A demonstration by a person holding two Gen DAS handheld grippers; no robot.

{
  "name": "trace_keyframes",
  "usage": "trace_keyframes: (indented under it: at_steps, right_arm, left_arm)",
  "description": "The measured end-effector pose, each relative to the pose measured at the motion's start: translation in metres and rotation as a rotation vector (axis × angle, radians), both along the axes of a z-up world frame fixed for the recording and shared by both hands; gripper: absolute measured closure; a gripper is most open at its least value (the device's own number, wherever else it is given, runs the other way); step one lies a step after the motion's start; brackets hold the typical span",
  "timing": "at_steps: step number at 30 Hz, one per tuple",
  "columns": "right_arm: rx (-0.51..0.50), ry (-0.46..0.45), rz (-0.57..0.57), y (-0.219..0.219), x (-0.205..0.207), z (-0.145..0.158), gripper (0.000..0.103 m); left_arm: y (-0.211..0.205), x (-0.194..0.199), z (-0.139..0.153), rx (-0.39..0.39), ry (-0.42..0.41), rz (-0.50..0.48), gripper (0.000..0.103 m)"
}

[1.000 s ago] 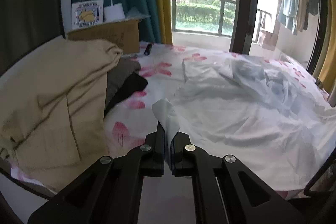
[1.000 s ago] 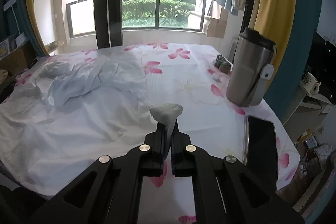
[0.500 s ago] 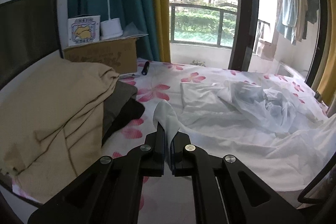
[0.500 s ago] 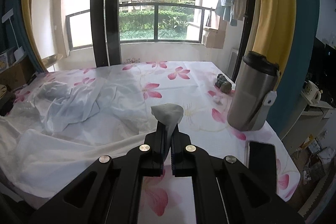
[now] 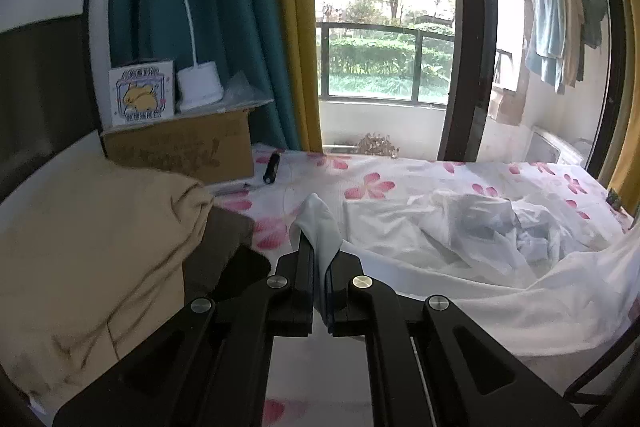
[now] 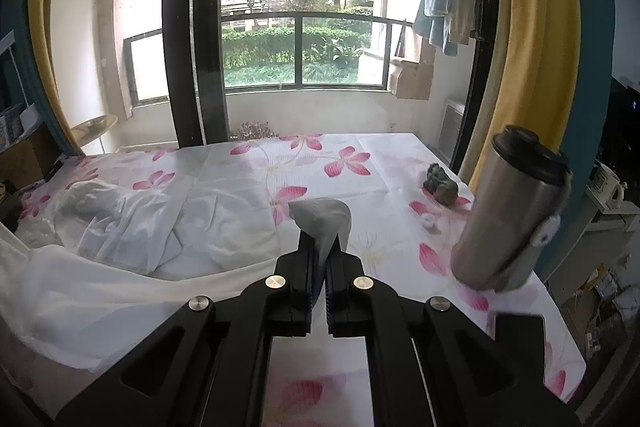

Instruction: Fold large clothes

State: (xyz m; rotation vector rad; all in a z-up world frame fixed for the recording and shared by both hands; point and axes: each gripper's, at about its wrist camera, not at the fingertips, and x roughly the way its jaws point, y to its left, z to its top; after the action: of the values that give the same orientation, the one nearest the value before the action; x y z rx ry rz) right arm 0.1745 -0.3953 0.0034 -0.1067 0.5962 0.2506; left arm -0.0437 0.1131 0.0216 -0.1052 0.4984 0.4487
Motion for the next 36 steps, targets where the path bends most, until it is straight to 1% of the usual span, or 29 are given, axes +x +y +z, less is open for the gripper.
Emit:
trace_keyframes:
  at_steps: [9,18,25,29,32,36]
  right_arm:
    - [-0.004,-0.011,-0.006,0.009,0.032,0.002,0.099]
    - [-0.012,-0.061,0.009,0.018,0.062,0.014,0.099]
    - [0.003,-0.078,0.003,0.026,0.092,0.013,0.099]
    - [0.014,-0.073,0.008,0.032,0.110,0.007,0.099]
    - [0.014,-0.071,0.015,0.036,0.125,0.002,0.099]
    - [0.013,-0.052,0.021,0.040,0.147,-0.008,0.099]
  left_arm:
    - [0.011,0.025,0.006,0.026,-0.015,0.013,0.098]
    - [0.017,0.060,0.015,0.105,-0.019,-0.025,0.098]
    - [0.023,0.083,0.013,0.112,-0.052,-0.015,0.098]
    - [0.031,0.100,0.008,0.093,-0.052,-0.006,0.098]
    - [0.036,0.113,0.005,0.094,-0.051,-0.006,0.098]
    - [0.047,0.132,-0.008,0.084,-0.032,0.012,0.098]
